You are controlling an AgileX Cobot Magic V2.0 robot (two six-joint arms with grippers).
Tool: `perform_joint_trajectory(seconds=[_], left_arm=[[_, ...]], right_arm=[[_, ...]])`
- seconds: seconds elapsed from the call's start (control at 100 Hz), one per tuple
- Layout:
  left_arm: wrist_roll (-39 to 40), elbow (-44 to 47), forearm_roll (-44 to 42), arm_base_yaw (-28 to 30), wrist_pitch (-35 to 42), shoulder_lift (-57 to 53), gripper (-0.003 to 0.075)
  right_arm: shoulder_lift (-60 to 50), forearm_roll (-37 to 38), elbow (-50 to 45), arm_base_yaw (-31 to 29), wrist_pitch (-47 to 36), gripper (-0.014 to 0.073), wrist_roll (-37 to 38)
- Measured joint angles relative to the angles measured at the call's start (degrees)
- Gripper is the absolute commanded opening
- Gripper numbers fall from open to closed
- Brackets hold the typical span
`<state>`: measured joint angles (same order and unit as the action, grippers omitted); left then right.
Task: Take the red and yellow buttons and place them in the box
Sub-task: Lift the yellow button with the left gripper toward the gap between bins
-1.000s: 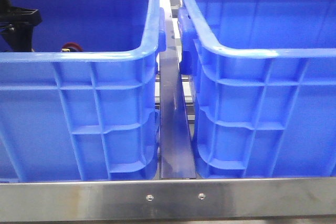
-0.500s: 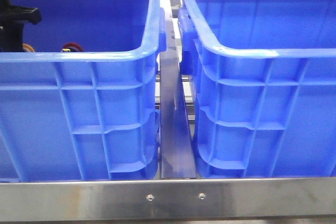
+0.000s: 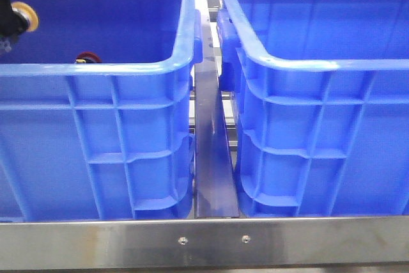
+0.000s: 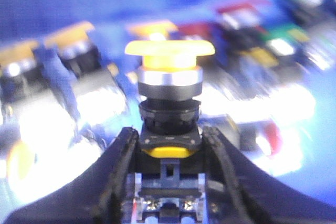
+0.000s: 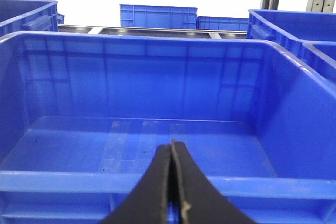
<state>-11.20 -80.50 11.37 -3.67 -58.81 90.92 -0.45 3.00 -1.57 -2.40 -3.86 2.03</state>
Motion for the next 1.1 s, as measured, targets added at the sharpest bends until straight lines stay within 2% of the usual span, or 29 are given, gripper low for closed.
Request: perform_joint_trajectory(seconds=[0.19,0.36,0.48,0.8,1.1], left_arm=[[-9.0,1.4,10.5,-0.6,-0.2,-3.3,0.0021],[-16.3,1.4,21.1,-5.4,-0.5,-3.4,0.0021],[-18.6,1.4,27.4,-9.5,-0.5,-3.4,0.0021],[-19.4,1.6,29.9,-19.8,-0.4,-3.4,0.0021],[-19.4,1.6,30.1,-24.4,0.2,-3.4,0.0021]], right_arm=[[0.0,0.0,0.0,0.0,0.0,-0.0104,0.0],[0.0,0.0,0.0,0.0,0.0,-0.0104,0.0],[0.0,0.0,0.0,0.0,0.0,-0.0104,0.0],[0.0,0.0,0.0,0.0,0.0,-0.0104,0.0],[0.0,0.0,0.0,0.0,0.0,-0.0104,0.0]])
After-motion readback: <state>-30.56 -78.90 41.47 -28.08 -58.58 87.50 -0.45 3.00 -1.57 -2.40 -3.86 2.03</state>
